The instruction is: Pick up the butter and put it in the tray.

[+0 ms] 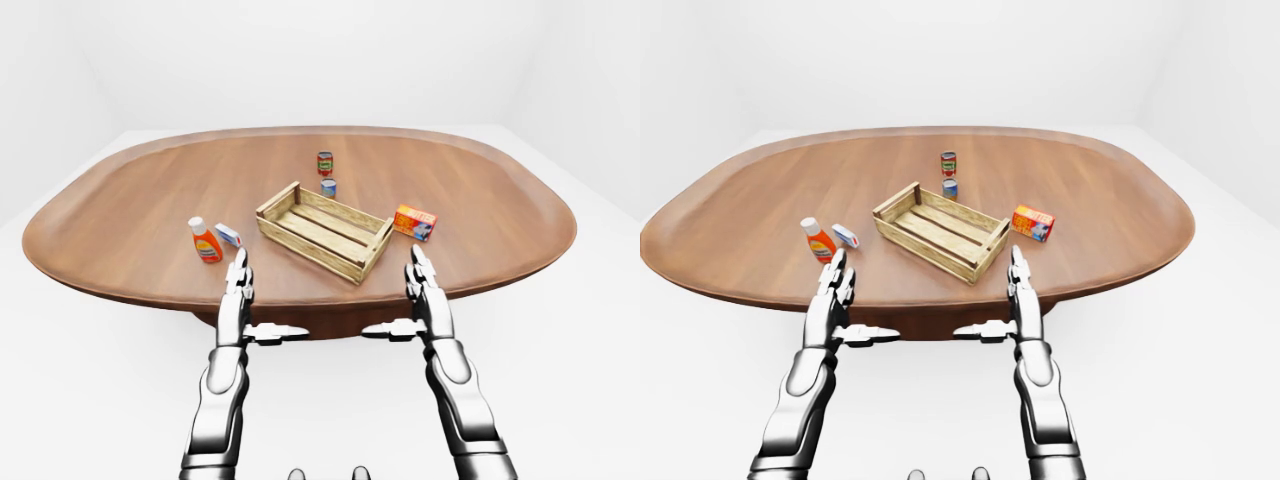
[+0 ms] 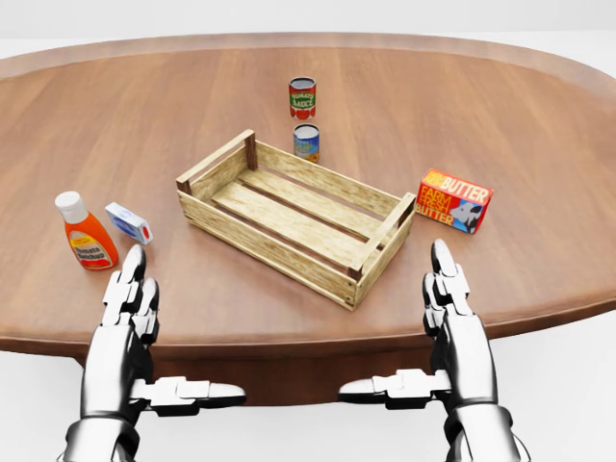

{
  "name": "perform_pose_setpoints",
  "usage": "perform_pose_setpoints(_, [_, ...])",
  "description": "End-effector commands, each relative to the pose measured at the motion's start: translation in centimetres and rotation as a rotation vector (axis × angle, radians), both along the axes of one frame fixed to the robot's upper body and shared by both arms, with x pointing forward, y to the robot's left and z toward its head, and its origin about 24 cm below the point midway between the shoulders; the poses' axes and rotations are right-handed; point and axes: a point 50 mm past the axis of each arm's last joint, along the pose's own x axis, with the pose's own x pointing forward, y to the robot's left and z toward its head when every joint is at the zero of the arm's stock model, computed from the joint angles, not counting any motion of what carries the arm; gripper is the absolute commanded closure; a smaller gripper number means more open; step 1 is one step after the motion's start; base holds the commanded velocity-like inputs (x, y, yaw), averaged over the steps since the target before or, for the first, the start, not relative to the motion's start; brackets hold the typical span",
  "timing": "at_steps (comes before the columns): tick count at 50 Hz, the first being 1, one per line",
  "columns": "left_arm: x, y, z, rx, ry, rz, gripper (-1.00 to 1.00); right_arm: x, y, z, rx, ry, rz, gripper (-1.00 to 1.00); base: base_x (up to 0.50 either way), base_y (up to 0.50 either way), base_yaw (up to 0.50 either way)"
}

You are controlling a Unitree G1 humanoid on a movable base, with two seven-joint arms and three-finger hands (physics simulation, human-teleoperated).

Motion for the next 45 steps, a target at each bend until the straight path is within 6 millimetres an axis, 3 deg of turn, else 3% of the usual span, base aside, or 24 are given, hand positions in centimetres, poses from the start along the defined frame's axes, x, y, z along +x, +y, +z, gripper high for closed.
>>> perform_pose_setpoints(1, [-0.2,0.9,0.4,0.013,-0.023,0.021,-1.00,0.0,-0.6,0.1,-0.031,0.015,-0.005,-1.00,0.00,0.00,0.00])
perform_pose_setpoints(18, [-0.7,0.6,1.0,0.028,-0.052,0.015,-1.00,-0.7,-0.5,1.1,-0.041,-0.010,0.002,-1.00,0.00,0.00,0.00])
perform_pose_setpoints(26, [-6.0,1.9,7.0,0.042,-0.241,0.084,-1.00,-5.5,-0.9,7.7,-0.117,-0.279,-0.051,-1.00,0.00,0.00,0.00])
perform_pose_setpoints(31, [-9.1,2.3,9.6,0.099,-0.328,0.132,-1.00,-7.8,-1.2,10.0,-0.142,-0.362,-0.080,-1.00,0.00,0.00,0.00])
perform_pose_setpoints(37, [-11.4,2.0,11.3,0.122,-0.388,0.130,-1.00,-8.6,-1.9,10.3,-0.127,-0.368,-0.107,-1.00,0.00,0.00,0.00])
perform_pose_setpoints(45, [-11.3,2.1,11.3,0.123,-0.393,0.141,-1.00,-8.7,-1.5,10.4,-0.134,-0.374,-0.088,-1.00,0.00,0.00,0.00])
